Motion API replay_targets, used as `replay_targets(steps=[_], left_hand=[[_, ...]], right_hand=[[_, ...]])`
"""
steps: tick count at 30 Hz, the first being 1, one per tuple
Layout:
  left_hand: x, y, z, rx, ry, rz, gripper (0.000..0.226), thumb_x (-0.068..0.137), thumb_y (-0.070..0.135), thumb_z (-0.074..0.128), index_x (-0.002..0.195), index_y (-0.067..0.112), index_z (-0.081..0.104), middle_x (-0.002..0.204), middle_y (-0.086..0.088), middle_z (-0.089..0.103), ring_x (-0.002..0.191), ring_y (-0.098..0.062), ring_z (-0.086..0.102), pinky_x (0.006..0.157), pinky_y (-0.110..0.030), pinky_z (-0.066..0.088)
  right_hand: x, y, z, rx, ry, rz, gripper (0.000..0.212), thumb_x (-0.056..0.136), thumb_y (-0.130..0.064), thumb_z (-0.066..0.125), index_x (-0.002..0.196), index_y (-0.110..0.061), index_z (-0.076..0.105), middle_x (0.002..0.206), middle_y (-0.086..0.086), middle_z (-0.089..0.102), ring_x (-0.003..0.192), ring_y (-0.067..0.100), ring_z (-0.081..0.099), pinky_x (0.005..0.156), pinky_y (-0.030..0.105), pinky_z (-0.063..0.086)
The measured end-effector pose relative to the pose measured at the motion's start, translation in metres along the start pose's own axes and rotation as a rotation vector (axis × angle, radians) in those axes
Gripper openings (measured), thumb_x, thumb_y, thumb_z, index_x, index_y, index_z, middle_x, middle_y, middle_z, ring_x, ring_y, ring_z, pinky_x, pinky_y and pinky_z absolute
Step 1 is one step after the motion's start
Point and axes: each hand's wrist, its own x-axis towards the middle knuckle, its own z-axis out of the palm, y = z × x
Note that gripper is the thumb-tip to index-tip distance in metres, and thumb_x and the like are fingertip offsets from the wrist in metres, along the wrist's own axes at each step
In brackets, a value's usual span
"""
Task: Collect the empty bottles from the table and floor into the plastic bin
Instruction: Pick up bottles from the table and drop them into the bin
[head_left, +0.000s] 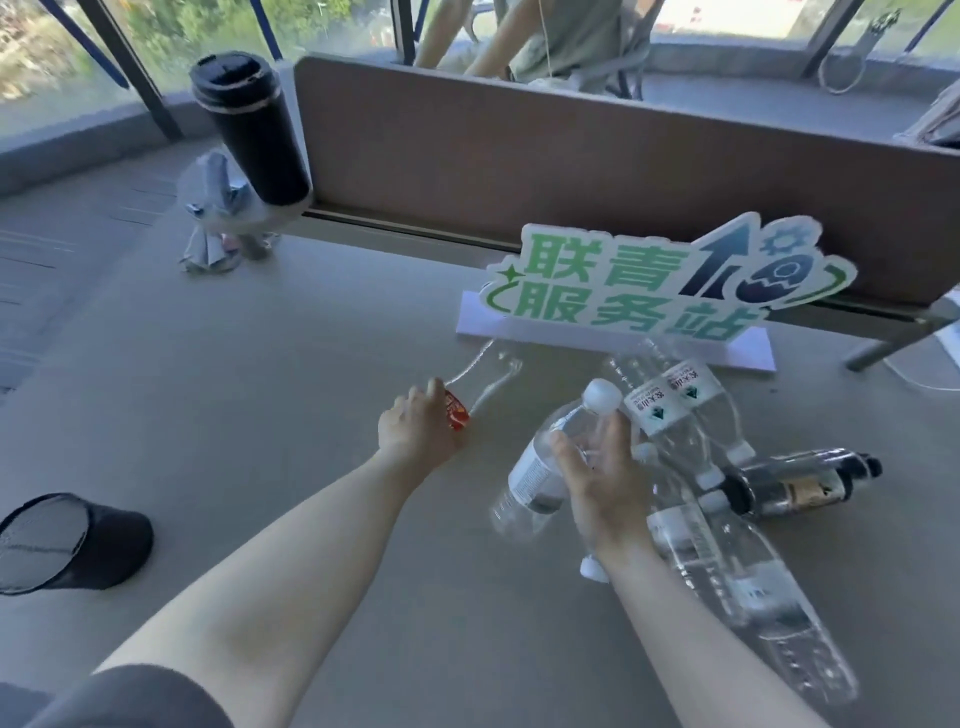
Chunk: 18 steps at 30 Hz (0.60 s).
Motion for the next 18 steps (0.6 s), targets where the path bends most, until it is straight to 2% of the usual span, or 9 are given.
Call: replay_targets(steps=[5, 8, 11, 12, 13, 14, 15, 16, 18], left_hand=[[-0.07, -0.026, -0.027, -0.289, 0.185, -0.243, 0.04, 0.073, 0.043, 0.057, 0.103, 0.02, 0.044, 0.096, -0.002, 0.058, 0.093, -0.03, 0.058, 0.07, -0.034, 0.041], [-0.115, -0.048, -0.051, -0.381, 0.307, -0.331, 0.032, 0.073, 0.041, 0.056, 0.095, 0.022, 0.042, 0.089, 0.003, 0.057, 0.085, -0.027, 0.057, 0.066, -0.033, 0.042], [-0.165, -0.079, -0.073, -0.439, 0.426, -0.428, 0.032, 0.073, 0.041, 0.058, 0.094, 0.024, 0.042, 0.086, 0.006, 0.057, 0.08, -0.023, 0.055, 0.065, -0.032, 0.04], [-0.183, -0.092, -0.078, -0.463, 0.465, -0.463, 0.032, 0.074, 0.041, 0.059, 0.095, 0.024, 0.042, 0.087, 0.005, 0.058, 0.079, -0.022, 0.054, 0.066, -0.032, 0.039], [-0.203, -0.106, -0.081, -0.487, 0.503, -0.494, 0.032, 0.074, 0.041, 0.06, 0.095, 0.024, 0.042, 0.087, 0.004, 0.058, 0.079, -0.023, 0.054, 0.066, -0.032, 0.04], [-0.223, -0.12, -0.082, -0.506, 0.542, -0.524, 0.033, 0.075, 0.042, 0.061, 0.095, 0.025, 0.042, 0.088, 0.003, 0.059, 0.079, -0.023, 0.055, 0.066, -0.033, 0.041], [-0.245, -0.135, -0.083, -0.519, 0.577, -0.56, 0.034, 0.075, 0.044, 0.062, 0.095, 0.025, 0.042, 0.087, 0.002, 0.06, 0.079, -0.024, 0.056, 0.066, -0.034, 0.042], [-0.267, -0.15, -0.082, -0.531, 0.607, -0.606, 0.034, 0.076, 0.046, 0.063, 0.096, 0.026, 0.043, 0.086, 0.002, 0.06, 0.077, -0.023, 0.057, 0.065, -0.034, 0.043], [-0.311, -0.18, -0.074, -0.591, 0.645, -0.717, 0.035, 0.078, 0.046, 0.064, 0.098, 0.028, 0.043, 0.086, 0.003, 0.059, 0.075, -0.02, 0.056, 0.065, -0.032, 0.04]], right_hand=[[-0.011, -0.018, 0.012, 0.074, -0.147, -0.022, 0.047, 0.08, -0.05, 0.058, 0.121, -0.036, 0.041, 0.108, -0.007, 0.058, 0.104, 0.012, 0.057, 0.091, 0.034, 0.044], [-0.02, -0.039, 0.034, 0.092, -0.271, -0.076, 0.048, 0.076, -0.054, 0.059, 0.12, -0.044, 0.041, 0.1, -0.002, 0.061, 0.095, 0.011, 0.061, 0.086, 0.038, 0.047], [-0.038, -0.062, 0.068, 0.092, -0.431, -0.153, 0.055, 0.072, -0.059, 0.06, 0.12, -0.041, 0.04, 0.09, -0.008, 0.065, 0.092, 0.011, 0.064, 0.088, 0.042, 0.049], [-0.048, -0.069, 0.081, 0.088, -0.486, -0.176, 0.056, 0.073, -0.058, 0.06, 0.121, -0.039, 0.039, 0.089, -0.009, 0.065, 0.09, 0.007, 0.064, 0.088, 0.036, 0.049], [-0.061, -0.077, 0.095, 0.082, -0.547, -0.205, 0.056, 0.074, -0.056, 0.059, 0.123, -0.036, 0.038, 0.09, -0.008, 0.066, 0.085, -0.001, 0.062, 0.083, 0.023, 0.048], [-0.076, -0.085, 0.108, 0.073, -0.604, -0.231, 0.056, 0.075, -0.053, 0.058, 0.124, -0.033, 0.038, 0.092, -0.006, 0.066, 0.08, -0.008, 0.06, 0.073, 0.012, 0.044], [-0.092, -0.093, 0.12, 0.065, -0.656, -0.255, 0.055, 0.076, -0.052, 0.056, 0.124, -0.031, 0.039, 0.092, -0.003, 0.066, 0.076, -0.01, 0.058, 0.064, 0.008, 0.04], [-0.109, -0.098, 0.134, 0.056, -0.703, -0.277, 0.053, 0.077, -0.05, 0.056, 0.123, -0.029, 0.039, 0.092, -0.002, 0.065, 0.075, -0.01, 0.058, 0.061, 0.009, 0.039], [-0.145, -0.104, 0.16, 0.05, -0.801, -0.316, 0.047, 0.078, -0.046, 0.059, 0.119, -0.029, 0.041, 0.087, -0.001, 0.064, 0.076, -0.003, 0.059, 0.066, 0.019, 0.042]])
